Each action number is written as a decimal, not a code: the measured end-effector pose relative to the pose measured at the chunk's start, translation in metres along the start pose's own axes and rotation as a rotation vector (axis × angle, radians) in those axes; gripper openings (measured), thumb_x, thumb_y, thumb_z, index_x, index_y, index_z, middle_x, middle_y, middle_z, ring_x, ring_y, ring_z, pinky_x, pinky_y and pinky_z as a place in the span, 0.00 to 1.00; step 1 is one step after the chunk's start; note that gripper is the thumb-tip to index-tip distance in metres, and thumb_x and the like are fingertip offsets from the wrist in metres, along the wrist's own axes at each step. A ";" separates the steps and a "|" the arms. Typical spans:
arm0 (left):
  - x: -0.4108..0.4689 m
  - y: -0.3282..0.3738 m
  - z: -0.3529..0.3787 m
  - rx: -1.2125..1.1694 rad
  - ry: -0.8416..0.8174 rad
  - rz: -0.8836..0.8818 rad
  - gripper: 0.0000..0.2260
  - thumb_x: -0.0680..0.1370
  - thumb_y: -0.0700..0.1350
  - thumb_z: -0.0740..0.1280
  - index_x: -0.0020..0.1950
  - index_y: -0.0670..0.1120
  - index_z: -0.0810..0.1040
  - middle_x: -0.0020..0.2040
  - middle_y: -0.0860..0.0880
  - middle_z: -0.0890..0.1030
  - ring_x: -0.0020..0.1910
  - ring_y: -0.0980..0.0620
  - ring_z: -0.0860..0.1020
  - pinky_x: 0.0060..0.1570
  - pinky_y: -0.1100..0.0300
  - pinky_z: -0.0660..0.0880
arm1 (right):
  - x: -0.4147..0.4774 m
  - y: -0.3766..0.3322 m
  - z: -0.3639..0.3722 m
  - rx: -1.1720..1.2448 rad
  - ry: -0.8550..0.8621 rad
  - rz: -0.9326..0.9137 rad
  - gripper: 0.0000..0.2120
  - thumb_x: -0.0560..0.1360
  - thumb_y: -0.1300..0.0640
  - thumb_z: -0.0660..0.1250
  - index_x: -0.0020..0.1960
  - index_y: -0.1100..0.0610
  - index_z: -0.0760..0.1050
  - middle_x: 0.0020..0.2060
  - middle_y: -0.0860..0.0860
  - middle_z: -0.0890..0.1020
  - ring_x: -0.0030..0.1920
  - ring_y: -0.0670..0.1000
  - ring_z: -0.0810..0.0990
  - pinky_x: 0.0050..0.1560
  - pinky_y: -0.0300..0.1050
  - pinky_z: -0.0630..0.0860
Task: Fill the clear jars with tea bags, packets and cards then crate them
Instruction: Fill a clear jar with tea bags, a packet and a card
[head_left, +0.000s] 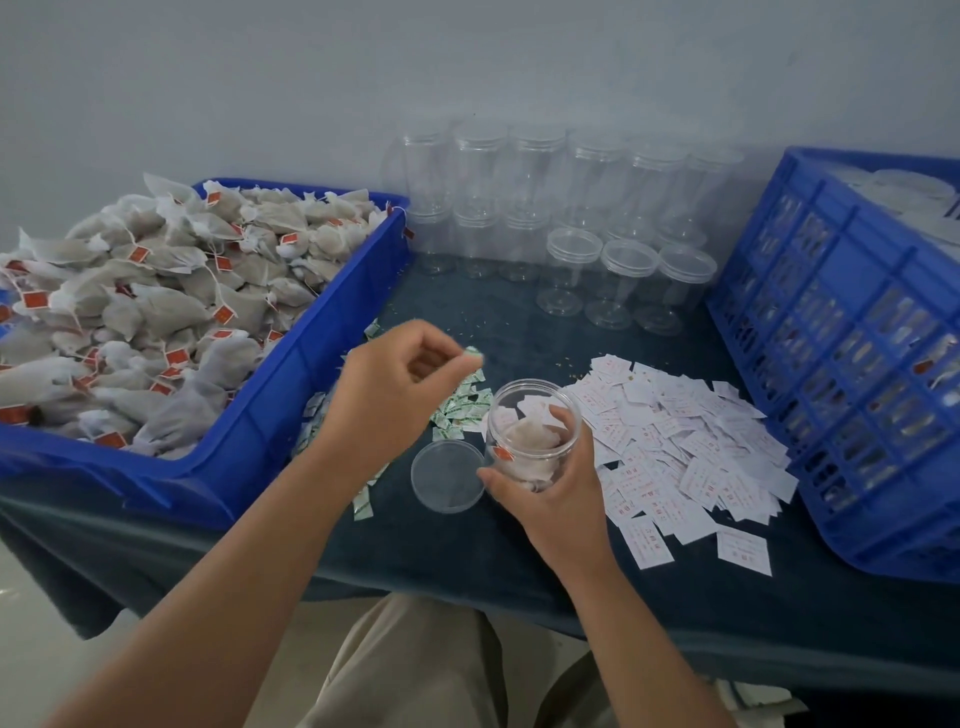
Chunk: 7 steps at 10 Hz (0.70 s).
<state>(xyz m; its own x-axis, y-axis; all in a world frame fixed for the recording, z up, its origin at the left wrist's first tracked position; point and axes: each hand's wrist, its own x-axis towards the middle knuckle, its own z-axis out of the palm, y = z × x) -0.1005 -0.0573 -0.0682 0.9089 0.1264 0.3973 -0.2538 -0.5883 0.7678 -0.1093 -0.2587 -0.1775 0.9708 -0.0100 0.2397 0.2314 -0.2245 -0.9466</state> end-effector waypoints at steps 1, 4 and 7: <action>0.006 0.030 0.019 0.179 -0.303 0.138 0.08 0.77 0.64 0.71 0.46 0.61 0.83 0.52 0.64 0.83 0.53 0.64 0.79 0.52 0.65 0.76 | -0.001 -0.005 0.000 0.013 -0.003 0.002 0.44 0.62 0.39 0.86 0.70 0.30 0.65 0.63 0.30 0.77 0.65 0.39 0.79 0.60 0.39 0.81; 0.022 0.026 0.048 0.274 -0.421 -0.044 0.08 0.77 0.62 0.71 0.44 0.60 0.84 0.48 0.62 0.83 0.49 0.64 0.81 0.48 0.65 0.76 | -0.003 -0.009 -0.001 0.001 0.002 -0.060 0.45 0.65 0.41 0.86 0.69 0.22 0.62 0.66 0.31 0.77 0.68 0.40 0.79 0.65 0.44 0.81; 0.064 -0.046 0.107 0.253 -0.537 -0.246 0.03 0.78 0.45 0.75 0.51 0.51 0.86 0.49 0.54 0.87 0.49 0.55 0.84 0.54 0.56 0.80 | -0.002 -0.005 -0.002 -0.016 0.035 -0.060 0.43 0.63 0.41 0.87 0.69 0.27 0.65 0.66 0.35 0.79 0.68 0.42 0.79 0.67 0.46 0.80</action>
<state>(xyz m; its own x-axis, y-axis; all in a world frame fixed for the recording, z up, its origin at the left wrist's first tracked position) 0.0052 -0.1077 -0.1323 0.9864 -0.0971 -0.1329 0.0098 -0.7713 0.6363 -0.1123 -0.2596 -0.1730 0.9522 -0.0302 0.3039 0.2881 -0.2416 -0.9266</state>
